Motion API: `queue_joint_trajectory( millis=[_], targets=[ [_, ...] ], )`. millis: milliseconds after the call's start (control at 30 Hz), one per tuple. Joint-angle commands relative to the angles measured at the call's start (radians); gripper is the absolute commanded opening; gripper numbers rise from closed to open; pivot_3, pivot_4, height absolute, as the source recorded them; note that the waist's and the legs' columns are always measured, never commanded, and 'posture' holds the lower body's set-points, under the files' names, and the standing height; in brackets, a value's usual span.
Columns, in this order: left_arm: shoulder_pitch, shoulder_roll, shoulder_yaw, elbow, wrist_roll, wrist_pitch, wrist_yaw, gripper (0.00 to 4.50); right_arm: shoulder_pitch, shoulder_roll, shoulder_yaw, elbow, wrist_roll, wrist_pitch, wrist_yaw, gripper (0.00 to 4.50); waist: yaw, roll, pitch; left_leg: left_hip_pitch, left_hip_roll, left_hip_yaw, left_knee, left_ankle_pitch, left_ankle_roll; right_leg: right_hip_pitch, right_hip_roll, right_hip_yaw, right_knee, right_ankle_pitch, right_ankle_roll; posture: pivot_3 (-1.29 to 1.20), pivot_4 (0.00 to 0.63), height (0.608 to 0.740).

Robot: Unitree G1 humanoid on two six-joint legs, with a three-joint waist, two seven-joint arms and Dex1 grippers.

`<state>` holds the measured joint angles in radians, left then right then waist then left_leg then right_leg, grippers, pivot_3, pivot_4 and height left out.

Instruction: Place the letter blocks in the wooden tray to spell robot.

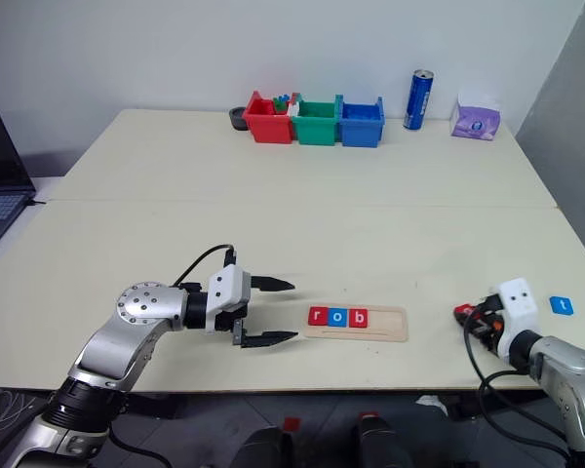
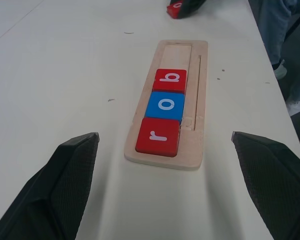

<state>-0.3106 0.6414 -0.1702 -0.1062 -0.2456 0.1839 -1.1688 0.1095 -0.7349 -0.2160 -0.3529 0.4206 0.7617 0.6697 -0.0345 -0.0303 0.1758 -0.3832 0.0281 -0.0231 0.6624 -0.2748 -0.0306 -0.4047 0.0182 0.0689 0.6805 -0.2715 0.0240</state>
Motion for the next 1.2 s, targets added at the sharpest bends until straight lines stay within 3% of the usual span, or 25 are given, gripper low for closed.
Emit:
queue_joint_trajectory(
  millis=[33,300,333,467,567,733,867,1067,1200],
  targets=[
    [-0.009,0.001,-0.008,-0.012,0.000,-0.017,-0.005,4.50,0.019,-0.054,0.078,-0.021,-0.015,-0.049,0.100,1.46,0.000,-0.001,0.000,0.000,0.000,0.000,0.000,0.000,0.000,0.000,0.000,0.000,0.000,0.000,0.000,0.00,0.150,0.740],
    [-0.011,0.000,-0.014,-0.010,0.004,-0.023,-0.009,4.50,-0.022,-0.131,0.129,0.079,-0.097,-0.173,0.166,1.46,0.001,-0.001,0.000,0.000,0.000,0.000,0.000,0.000,0.000,0.000,0.000,0.000,0.000,0.000,0.000,0.00,0.150,0.740],
    [-0.011,0.000,-0.015,-0.010,0.004,-0.024,-0.009,4.50,-0.032,-0.138,0.130,0.096,-0.111,-0.189,0.166,2.19,0.001,-0.001,0.000,0.000,0.000,0.000,0.000,0.000,0.000,0.000,0.000,0.000,0.000,0.000,0.000,0.00,0.150,0.740],
    [-0.007,0.004,-0.020,-0.013,0.003,-0.029,-0.007,4.50,-0.058,-0.157,0.115,0.143,-0.145,-0.231,0.161,3.45,0.002,-0.001,0.000,0.000,0.000,0.000,0.001,0.000,0.000,0.000,-0.001,0.000,0.000,0.000,0.000,0.00,0.150,0.740],
    [-0.003,0.006,-0.019,-0.018,0.005,-0.029,-0.003,4.50,-0.043,-0.145,0.010,0.096,-0.093,-0.175,0.125,4.45,0.004,-0.001,0.000,0.000,0.000,0.001,0.001,0.000,0.000,0.000,-0.002,0.000,0.000,0.000,0.000,0.00,0.150,0.740],
    [0.009,0.007,-0.020,-0.023,0.002,-0.028,-0.001,4.50,0.100,-0.030,-0.192,-0.170,0.136,0.015,0.076,4.45,0.010,0.000,0.001,-0.003,0.000,-0.002,0.000,0.000,0.000,0.000,-0.002,-0.001,0.000,0.000,0.001,0.00,0.150,0.740],
    [0.001,-0.001,-0.028,-0.010,0.003,-0.034,-0.008,4.50,0.174,0.119,-0.206,-0.321,0.232,0.107,-0.061,4.45,0.007,0.000,0.001,-0.002,0.001,-0.003,0.000,0.000,0.000,0.000,-0.002,-0.002,0.000,0.000,0.000,0.00,0.150,0.740],
    [-0.022,-0.009,-0.037,0.022,0.008,-0.051,-0.025,4.50,0.152,0.372,-0.060,-0.388,-0.068,0.076,-0.520,4.45,0.003,0.001,0.001,0.000,0.000,-0.001,0.001,0.000,0.000,0.000,-0.002,0.000,0.000,0.001,0.001,0.00,0.150,0.740],
    [-0.029,-0.014,-0.041,0.033,0.008,-0.061,-0.030,4.50,0.162,0.495,0.065,-0.466,-0.145,0.090,-0.648,4.45,0.003,0.002,0.000,-0.001,0.001,-0.001,0.000,0.000,0.000,-0.002,-0.002,0.001,0.000,0.000,0.001,0.00,0.150,0.740]
  ],
)
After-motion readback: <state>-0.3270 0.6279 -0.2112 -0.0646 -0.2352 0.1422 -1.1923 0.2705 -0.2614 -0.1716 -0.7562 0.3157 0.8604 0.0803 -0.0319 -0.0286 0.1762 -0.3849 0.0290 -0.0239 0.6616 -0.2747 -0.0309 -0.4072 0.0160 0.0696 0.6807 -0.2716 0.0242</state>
